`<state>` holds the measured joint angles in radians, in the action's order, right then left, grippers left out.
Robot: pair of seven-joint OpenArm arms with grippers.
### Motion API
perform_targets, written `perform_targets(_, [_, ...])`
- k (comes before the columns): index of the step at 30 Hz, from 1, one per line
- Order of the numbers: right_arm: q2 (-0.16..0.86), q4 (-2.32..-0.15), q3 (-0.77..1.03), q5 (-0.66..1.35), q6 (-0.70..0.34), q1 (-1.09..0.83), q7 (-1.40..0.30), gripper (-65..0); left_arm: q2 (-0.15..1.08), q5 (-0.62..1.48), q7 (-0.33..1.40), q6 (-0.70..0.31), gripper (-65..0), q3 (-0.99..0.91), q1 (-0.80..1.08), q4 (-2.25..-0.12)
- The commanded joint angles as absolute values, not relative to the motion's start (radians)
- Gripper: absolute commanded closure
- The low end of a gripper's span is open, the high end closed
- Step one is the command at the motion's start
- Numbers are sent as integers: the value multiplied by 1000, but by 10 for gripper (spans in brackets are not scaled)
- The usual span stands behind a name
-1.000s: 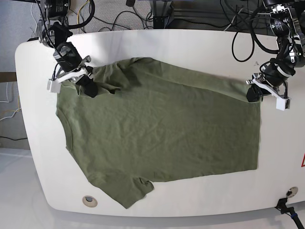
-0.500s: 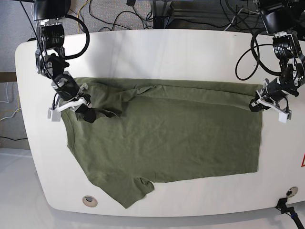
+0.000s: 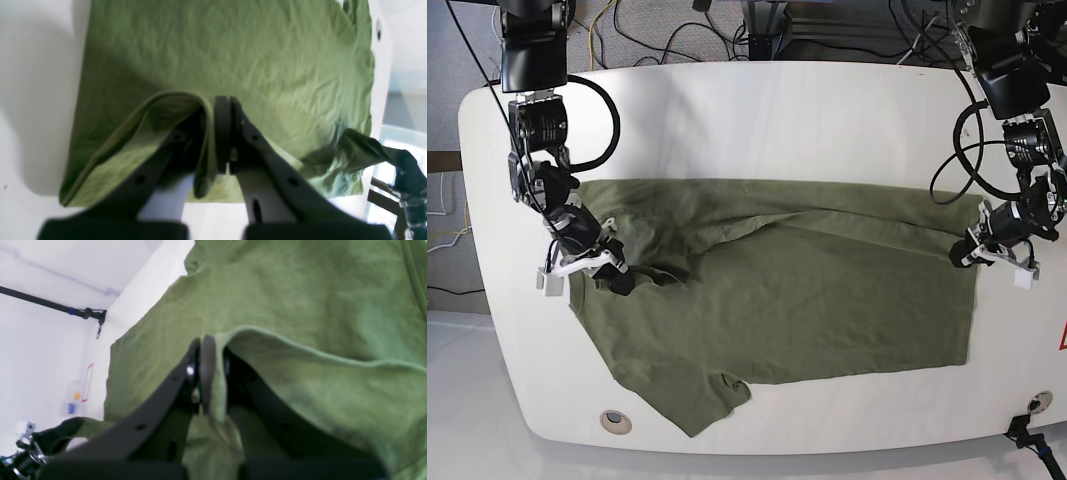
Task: Fold the T-shirt properly
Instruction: 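Lift the back edge with both grippers and fold it over the shirt, then release the folded edge and raise both grippers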
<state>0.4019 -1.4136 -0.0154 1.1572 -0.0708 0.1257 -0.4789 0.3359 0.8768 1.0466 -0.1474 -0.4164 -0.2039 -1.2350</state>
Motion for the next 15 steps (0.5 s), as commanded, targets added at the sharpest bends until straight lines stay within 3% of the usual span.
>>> perform_targets(1, [415,-1412,-12,1173,-87,166,-455,0,352,894,1029,-153,0,-420,-239,-1228])
perform_targets(15, [418,-1356,-45,1171,-87,239,-455,0,355,894,990,-153,0,-420,-262,-1179])
